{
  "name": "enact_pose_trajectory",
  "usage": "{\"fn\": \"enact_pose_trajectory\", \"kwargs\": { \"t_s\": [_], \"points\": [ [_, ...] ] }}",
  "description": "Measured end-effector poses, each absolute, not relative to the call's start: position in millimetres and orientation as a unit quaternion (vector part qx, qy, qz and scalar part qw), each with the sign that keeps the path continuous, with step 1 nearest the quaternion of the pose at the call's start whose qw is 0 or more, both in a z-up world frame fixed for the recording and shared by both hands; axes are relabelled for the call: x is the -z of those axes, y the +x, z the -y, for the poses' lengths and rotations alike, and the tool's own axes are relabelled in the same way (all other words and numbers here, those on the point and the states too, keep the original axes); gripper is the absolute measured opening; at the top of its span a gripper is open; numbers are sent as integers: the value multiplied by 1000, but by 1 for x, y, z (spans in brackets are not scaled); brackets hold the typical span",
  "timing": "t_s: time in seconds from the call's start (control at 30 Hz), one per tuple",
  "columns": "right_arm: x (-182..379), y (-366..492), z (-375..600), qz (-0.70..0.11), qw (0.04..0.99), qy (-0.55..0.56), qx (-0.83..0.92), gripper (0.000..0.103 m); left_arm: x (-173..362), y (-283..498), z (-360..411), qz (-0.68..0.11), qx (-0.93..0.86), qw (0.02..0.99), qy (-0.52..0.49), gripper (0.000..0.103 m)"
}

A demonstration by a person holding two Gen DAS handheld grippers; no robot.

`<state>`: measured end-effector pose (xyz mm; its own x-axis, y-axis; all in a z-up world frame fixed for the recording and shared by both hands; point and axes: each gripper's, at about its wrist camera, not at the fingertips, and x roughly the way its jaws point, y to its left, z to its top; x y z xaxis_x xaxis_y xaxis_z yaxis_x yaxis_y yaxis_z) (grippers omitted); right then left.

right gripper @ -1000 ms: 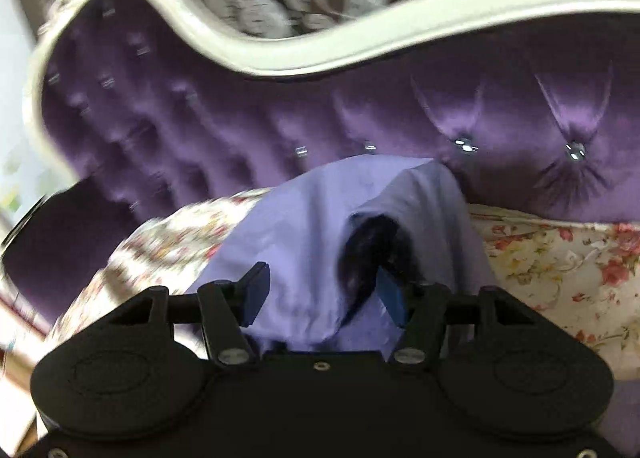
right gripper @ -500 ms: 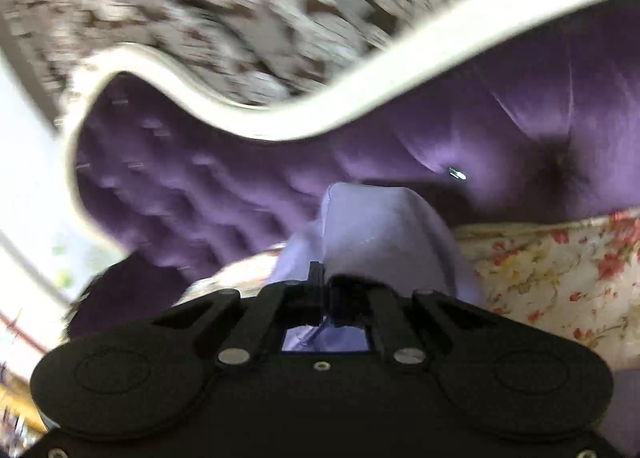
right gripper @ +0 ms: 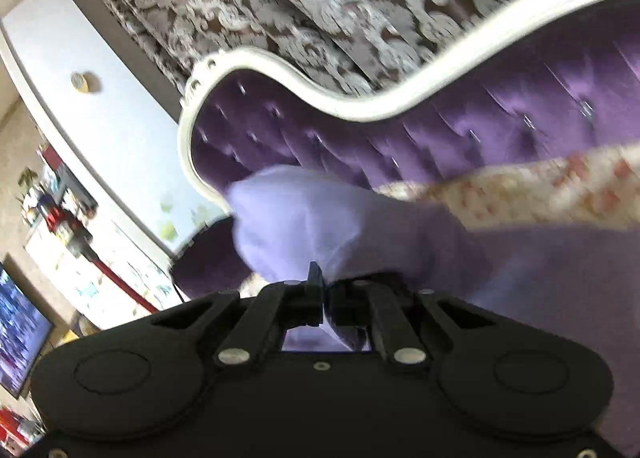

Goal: Fold small clothes
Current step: 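Grasp the hood with the right gripper and fold it over the body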

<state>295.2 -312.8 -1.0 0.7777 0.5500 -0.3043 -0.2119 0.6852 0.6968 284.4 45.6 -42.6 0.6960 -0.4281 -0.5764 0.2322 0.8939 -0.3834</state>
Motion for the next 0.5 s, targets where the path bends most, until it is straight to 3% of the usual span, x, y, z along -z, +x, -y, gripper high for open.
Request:
{"fn": "enact_pose_trajectory", "kwargs": {
  "t_s": [0.27, 0.5],
  "points": [
    [53, 265, 315, -311, 894, 270, -178, 17, 32, 283, -53, -338, 183, 906, -177, 96],
    [44, 251, 321, -300, 910, 234, -165, 19, 19, 290, -60, -321, 170, 913, -188, 96]
  ]
}}
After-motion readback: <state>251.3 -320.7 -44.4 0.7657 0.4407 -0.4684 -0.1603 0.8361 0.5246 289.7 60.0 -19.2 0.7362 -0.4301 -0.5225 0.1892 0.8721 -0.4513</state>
